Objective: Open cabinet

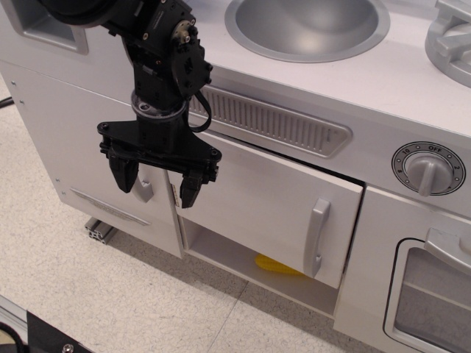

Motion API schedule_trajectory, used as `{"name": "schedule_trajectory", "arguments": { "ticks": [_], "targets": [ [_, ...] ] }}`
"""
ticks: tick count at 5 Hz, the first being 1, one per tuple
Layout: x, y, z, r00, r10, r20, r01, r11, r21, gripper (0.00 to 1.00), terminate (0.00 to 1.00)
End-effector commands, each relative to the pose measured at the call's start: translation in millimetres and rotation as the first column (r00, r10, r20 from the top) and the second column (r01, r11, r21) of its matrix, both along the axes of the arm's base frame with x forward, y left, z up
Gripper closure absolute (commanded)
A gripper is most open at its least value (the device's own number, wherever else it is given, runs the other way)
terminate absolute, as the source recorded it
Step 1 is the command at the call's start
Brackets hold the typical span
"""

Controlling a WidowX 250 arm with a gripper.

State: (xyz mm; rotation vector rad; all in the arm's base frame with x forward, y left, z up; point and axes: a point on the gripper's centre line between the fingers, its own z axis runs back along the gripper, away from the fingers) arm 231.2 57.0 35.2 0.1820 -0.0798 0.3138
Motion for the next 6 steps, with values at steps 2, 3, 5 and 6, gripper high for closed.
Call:
{"name": "schedule_trajectory", "arguments": {
  "ticks": [2,3,5,6],
  "targets": [
    [17,-29,-26,0.989,-0.087,0.116,0.097,0.992,-0.081,0.00,0.00],
    [36,-57,-36,0.978,-0.128,0.166,0.150,0.981,-0.125,0.00,0.00],
    [55,-108,-40,0.934,-0.259,0.246,0.301,0.941,-0.152,0.00,0.00],
    [61,-124,-49,0.928,-0.280,0.247,0.319,0.938,-0.135,0.00,0.00]
  ]
}}
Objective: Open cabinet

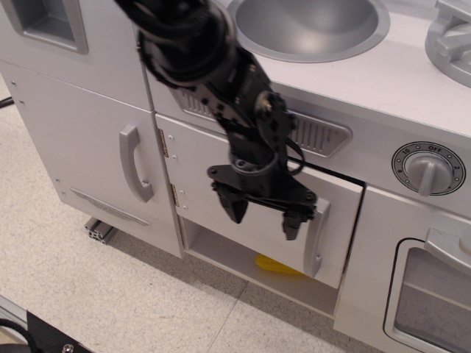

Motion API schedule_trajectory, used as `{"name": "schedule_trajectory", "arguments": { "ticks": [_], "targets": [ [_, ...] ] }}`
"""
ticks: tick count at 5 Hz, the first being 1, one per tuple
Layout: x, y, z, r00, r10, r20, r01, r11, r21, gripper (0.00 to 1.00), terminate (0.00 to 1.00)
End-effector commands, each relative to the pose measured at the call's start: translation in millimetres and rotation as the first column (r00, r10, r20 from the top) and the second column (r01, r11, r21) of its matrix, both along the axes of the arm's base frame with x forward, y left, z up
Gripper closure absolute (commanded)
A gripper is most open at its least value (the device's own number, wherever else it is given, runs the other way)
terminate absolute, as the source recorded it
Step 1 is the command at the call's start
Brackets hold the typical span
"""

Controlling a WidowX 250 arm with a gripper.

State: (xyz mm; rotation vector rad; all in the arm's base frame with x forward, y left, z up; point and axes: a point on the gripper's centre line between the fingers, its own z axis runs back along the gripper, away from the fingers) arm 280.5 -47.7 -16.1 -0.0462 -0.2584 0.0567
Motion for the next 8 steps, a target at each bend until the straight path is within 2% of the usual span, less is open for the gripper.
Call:
{"name": "schedule_trajectory", "arguments": {
  "ticks": [1,3,4,5,6,7,8],
  "targets": [
    [16,-25,-7,0.997,-0.033,0.063,0.031,0.999,0.034,0.00,0.00],
    [27,-32,-14,0.992,-0.007,0.125,0.001,0.998,0.055,0.00,0.00],
    [28,-34,-14,0.992,0.004,0.127,-0.010,0.999,0.042,1.00,0.00],
    [27,-34,-13,0.995,0.011,0.104,-0.012,1.000,0.013,1.00,0.00],
    [19,-30,-11,0.999,-0.003,0.046,0.004,1.000,-0.022,1.00,0.00],
    [-1,-20,-6,1.000,-0.024,-0.007,0.024,0.999,-0.043,1.00,0.00],
    [-18,-6,-5,0.999,-0.039,-0.024,0.039,0.999,-0.033,1.00,0.00]
  ]
}}
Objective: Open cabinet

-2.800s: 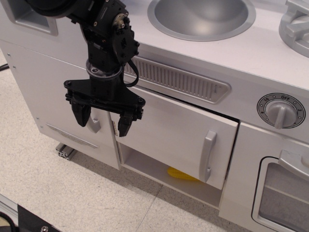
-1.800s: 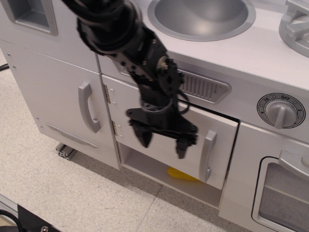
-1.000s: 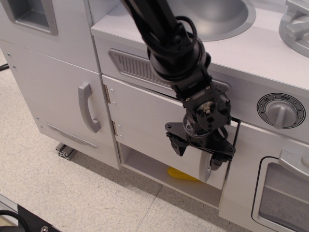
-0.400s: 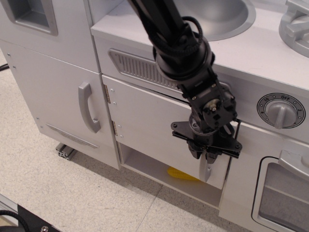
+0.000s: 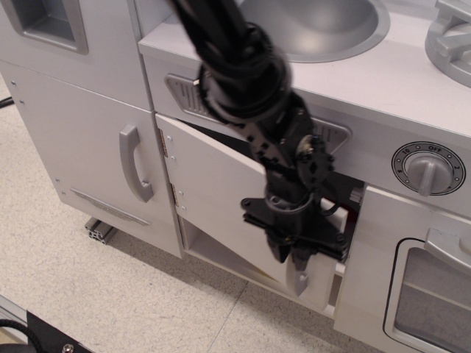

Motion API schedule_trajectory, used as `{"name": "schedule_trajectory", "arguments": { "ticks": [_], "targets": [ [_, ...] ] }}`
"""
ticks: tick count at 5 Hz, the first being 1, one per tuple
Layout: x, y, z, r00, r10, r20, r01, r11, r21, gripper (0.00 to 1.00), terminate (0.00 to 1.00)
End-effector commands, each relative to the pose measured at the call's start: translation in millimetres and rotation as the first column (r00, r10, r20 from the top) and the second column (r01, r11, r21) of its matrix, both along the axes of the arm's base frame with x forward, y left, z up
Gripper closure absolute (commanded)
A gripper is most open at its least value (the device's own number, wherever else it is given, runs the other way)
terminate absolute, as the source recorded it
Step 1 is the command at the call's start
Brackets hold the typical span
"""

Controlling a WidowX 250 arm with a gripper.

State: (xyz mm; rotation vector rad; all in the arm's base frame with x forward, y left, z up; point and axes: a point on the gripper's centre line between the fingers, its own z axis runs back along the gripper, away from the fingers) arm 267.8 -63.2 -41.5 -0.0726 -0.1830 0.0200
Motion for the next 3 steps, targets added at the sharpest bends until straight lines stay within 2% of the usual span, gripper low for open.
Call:
{"name": "schedule_trajectory", "arguments": {
  "ticks": [1,2,3],
  "targets": [
    [-20,22,21,0.998,-0.020,0.062,0.019,1.000,0.016,1.00,0.00],
    [-27,28,28,0.996,-0.038,0.084,0.035,0.999,0.038,0.00,0.00],
    [-27,27,55,0.993,-0.041,0.110,0.035,0.998,0.048,0.00,0.00]
  ]
}}
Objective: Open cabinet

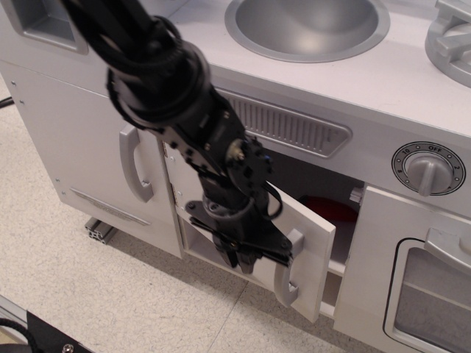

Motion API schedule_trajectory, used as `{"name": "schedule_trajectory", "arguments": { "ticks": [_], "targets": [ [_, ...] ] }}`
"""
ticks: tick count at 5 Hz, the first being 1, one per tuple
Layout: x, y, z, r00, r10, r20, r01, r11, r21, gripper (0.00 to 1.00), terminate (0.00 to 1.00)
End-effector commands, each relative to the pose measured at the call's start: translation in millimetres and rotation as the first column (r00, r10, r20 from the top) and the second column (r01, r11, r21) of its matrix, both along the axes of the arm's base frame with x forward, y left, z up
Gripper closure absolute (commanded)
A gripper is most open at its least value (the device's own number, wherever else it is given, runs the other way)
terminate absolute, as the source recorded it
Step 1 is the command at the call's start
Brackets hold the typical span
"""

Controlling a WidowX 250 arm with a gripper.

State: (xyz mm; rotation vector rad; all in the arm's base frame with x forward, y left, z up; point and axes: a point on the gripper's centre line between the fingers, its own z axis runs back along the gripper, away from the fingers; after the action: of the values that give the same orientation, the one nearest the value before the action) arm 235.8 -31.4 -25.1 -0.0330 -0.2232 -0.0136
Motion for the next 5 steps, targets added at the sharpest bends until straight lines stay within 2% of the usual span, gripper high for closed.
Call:
{"name": "schedule_trajectory", "arguments": {
  "ticks": [1,2,3,4,5],
  "targets": [
    [21,-10,74,0.994,0.018,0.112,-0.013,0.999,-0.042,0.00,0.00],
    [41,-19,93,0.987,0.042,0.153,-0.028,0.995,-0.095,0.00,0.00],
    [62,-31,86,0.983,0.045,0.175,-0.031,0.996,-0.085,0.00,0.00],
    [71,-40,70,0.988,0.036,0.153,-0.026,0.997,-0.067,0.00,0.00],
    [71,-43,50,0.987,-0.010,0.158,0.019,0.999,-0.051,0.00,0.00]
  ]
}}
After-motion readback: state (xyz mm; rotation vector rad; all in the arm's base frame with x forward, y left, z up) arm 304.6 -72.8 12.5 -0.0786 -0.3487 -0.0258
